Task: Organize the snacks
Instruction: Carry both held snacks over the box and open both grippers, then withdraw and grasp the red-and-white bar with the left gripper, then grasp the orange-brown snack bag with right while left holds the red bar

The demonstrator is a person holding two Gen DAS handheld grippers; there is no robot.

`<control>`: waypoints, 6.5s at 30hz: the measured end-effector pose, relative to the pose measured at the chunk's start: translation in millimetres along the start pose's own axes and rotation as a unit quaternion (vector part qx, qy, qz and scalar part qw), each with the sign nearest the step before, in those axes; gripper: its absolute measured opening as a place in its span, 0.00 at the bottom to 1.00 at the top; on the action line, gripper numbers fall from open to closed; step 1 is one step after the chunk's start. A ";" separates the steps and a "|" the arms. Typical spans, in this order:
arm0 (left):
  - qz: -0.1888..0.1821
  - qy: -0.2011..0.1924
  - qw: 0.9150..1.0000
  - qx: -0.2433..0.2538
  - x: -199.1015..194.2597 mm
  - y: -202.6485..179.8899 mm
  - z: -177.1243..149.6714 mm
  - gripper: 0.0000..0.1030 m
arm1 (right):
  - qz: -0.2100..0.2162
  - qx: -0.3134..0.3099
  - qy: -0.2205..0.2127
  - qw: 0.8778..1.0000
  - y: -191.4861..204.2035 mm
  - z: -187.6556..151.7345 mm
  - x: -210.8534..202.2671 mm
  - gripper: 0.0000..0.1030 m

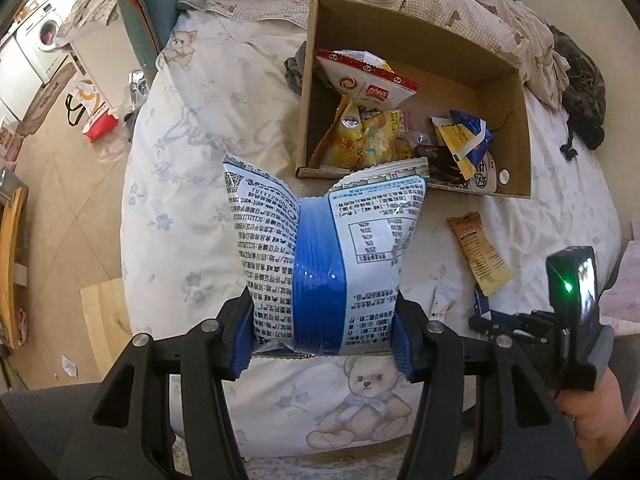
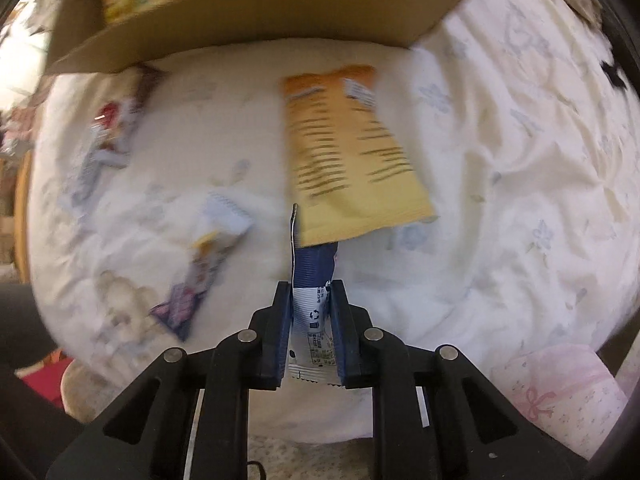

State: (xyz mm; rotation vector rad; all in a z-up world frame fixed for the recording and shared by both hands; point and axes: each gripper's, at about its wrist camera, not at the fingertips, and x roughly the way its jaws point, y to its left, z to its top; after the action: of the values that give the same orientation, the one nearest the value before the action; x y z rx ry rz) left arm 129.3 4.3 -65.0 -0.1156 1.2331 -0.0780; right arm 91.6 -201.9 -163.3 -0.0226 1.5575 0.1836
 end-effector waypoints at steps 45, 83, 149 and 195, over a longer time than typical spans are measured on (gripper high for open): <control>0.054 -0.131 0.990 0.011 -25.6 -5.8 4.6 0.50 | 0.242 0.062 -0.350 0.903 -27.5 0.5 -164.6 0.19; -0.004 -0.156 0.987 0.049 25.4 -39.3 128.6 0.50 | 0.234 0.114 -0.323 0.910 -63.9 125.2 -129.8 0.19; 0.016 -0.093 0.995 -0.014 -1.0 27.9 54.2 0.87 | 0.212 0.134 -0.210 0.945 -43.3 36.1 -97.3 0.73; -0.001 0.051 0.999 0.000 8.9 1.1 -8.7 0.27 | 0.172 0.246 -0.117 0.947 -69.3 17.0 -45.1 0.73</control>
State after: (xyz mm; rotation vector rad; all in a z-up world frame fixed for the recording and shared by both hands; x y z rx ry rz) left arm 124.1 4.0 -76.3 -0.1133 1.3354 -0.0872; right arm 117.4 -272.6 -125.2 0.6466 1.3239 0.0637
